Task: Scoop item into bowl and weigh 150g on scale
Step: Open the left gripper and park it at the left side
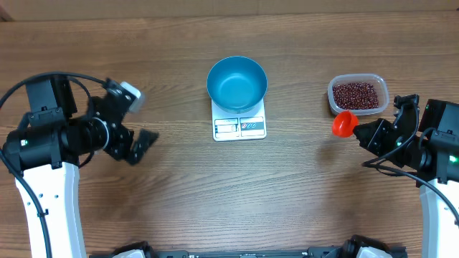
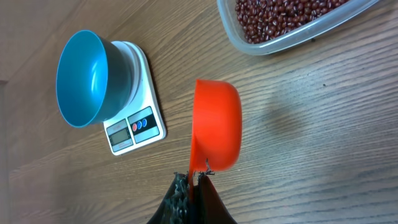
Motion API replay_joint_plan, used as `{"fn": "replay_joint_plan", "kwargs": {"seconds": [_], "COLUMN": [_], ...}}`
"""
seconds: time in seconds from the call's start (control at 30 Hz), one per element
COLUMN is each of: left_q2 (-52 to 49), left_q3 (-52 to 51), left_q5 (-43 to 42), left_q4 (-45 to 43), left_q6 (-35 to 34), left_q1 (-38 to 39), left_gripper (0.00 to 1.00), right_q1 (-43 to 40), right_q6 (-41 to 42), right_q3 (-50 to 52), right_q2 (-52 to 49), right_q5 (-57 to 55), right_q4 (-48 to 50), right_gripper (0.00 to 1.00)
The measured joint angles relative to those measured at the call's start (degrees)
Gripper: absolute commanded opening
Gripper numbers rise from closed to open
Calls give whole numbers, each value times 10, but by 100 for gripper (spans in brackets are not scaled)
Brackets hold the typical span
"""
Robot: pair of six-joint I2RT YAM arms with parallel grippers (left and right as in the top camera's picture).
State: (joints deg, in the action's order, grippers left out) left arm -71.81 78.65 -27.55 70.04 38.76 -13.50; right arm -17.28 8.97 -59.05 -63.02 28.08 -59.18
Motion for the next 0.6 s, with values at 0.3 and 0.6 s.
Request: {"fn": "replay_joint_plan", "kwargs": {"seconds": [0.3, 0.6], "left_q2": [-1, -1], "left_q3": [1, 1], "left_q5": [-102, -102], "left_q4": [78, 77], "left_q6": [180, 189], "left_q1": [0, 0], "left_gripper": [100, 100], "right_q1": [0, 0], "right_q6": [0, 0], "right_q3": [0, 0], "right_q2": [0, 0], "right_q5": [0, 0], "right_q4": [0, 4], "right_gripper": [4, 4]}}
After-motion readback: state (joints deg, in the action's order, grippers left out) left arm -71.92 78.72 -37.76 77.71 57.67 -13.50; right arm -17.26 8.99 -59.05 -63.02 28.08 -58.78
